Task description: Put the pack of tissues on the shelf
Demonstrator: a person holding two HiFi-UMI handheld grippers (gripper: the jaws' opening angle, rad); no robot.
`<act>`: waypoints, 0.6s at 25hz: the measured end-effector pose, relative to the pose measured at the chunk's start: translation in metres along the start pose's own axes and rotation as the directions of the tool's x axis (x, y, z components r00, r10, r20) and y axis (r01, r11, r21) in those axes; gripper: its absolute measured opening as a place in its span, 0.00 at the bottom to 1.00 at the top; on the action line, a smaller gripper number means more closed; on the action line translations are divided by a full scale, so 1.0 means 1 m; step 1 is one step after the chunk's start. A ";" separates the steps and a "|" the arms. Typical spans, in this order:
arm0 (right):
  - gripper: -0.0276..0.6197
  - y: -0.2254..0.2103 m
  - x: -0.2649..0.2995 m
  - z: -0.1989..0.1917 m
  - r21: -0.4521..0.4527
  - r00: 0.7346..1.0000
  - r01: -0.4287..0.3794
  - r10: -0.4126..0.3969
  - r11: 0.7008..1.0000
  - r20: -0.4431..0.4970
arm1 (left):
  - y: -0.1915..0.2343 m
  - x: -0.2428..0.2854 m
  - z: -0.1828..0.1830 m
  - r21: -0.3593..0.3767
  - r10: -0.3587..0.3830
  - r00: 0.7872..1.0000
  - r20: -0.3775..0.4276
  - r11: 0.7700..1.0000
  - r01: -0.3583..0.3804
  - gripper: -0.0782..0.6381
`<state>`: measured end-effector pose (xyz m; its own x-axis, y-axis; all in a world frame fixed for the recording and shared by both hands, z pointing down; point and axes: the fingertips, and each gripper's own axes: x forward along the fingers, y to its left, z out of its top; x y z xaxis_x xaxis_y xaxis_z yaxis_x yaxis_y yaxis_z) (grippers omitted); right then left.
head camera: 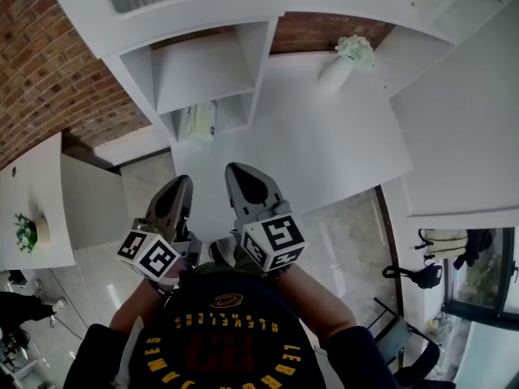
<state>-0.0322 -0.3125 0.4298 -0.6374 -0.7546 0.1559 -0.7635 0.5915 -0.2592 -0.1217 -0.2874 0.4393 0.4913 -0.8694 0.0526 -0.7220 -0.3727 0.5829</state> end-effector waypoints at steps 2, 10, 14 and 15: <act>0.04 0.002 -0.001 -0.002 0.004 1.000 -0.001 0.001 1.000 -0.008 | 0.000 0.001 -0.004 -0.006 -0.003 1.000 -0.014 1.000 0.003 0.11; 0.04 -0.003 0.000 -0.012 0.034 0.999 0.017 -0.016 0.999 -0.032 | -0.013 0.010 -0.003 0.046 -0.042 0.999 -0.030 0.998 0.043 0.11; 0.04 0.003 0.001 -0.012 0.016 1.000 -0.012 0.013 1.000 -0.024 | -0.021 0.012 -0.001 0.049 -0.073 0.997 -0.027 0.996 0.074 0.11; 0.04 0.003 0.001 -0.012 0.009 1.000 -0.017 0.017 1.000 -0.023 | -0.023 0.013 -0.001 0.058 -0.076 0.997 -0.027 0.995 0.077 0.11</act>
<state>-0.0365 -0.3079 0.4402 -0.6525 -0.7376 0.1736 -0.7518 0.6014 -0.2705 -0.0978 -0.2897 0.4273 0.5578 -0.8294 0.0303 -0.7090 -0.4572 0.5369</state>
